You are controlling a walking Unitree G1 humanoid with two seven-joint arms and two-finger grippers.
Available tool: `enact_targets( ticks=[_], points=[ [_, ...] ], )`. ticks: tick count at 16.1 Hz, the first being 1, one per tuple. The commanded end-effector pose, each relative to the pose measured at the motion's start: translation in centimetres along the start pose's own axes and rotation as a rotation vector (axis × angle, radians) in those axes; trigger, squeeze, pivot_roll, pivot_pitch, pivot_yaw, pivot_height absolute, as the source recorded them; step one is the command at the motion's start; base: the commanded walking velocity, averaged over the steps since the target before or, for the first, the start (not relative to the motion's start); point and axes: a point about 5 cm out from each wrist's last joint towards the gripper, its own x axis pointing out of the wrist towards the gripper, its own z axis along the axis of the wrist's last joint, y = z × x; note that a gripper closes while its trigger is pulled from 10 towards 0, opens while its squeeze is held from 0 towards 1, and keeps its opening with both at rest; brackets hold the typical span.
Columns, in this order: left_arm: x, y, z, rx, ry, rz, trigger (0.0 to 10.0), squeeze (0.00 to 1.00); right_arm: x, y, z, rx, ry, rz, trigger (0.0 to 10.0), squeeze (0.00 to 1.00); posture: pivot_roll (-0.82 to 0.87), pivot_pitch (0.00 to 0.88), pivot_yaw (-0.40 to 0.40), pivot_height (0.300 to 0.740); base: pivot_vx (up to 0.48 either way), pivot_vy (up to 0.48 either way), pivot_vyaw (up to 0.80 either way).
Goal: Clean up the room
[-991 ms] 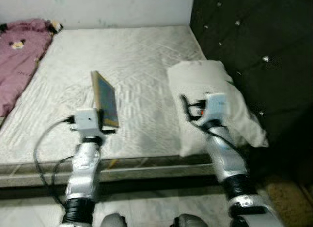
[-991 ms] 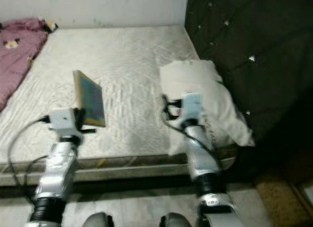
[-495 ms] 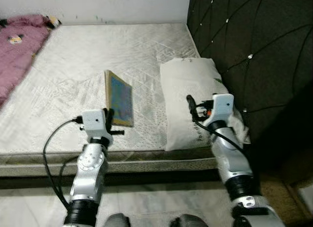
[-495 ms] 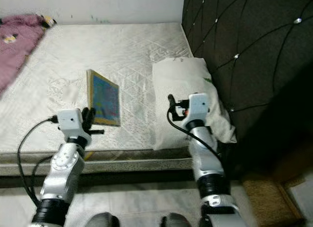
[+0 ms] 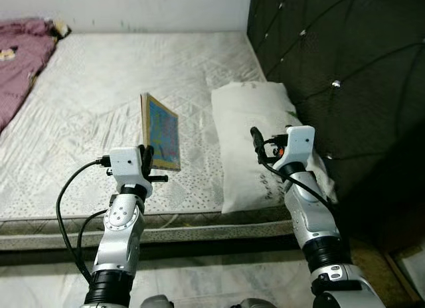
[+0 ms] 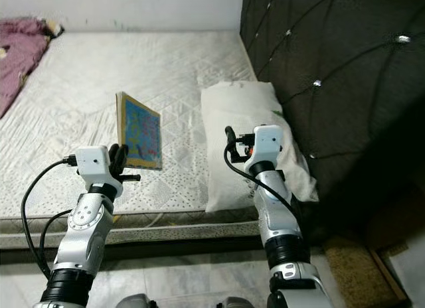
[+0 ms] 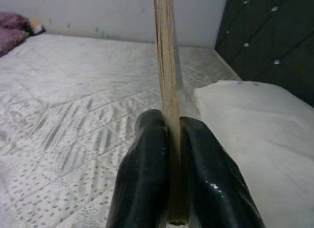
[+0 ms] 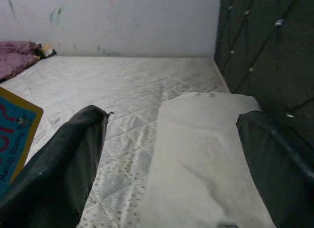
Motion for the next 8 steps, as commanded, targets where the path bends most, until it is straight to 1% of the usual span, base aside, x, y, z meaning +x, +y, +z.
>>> enact_targets(
  ticks=[1, 8],
  points=[
    [0.29, 0.18, 1.23, 0.002, -0.061, 0.001, 10.0, 0.00, 0.35, 0.35, 0.40, -0.003, -0.012, 0.015, 10.0, 0.00, -0.05, 0.000, 0.008, 0.740, 0.330, 0.000, 0.00],
    [0.24, 0.21, 1.10, 0.001, -0.054, 0.001, 10.0, 0.00, 0.24, 0.32, 0.26, -0.010, -0.008, 0.013, 10.0, 0.00, -0.05, 0.000, 0.008, 0.740, 0.316, 0.000, 0.00]
  ],
)
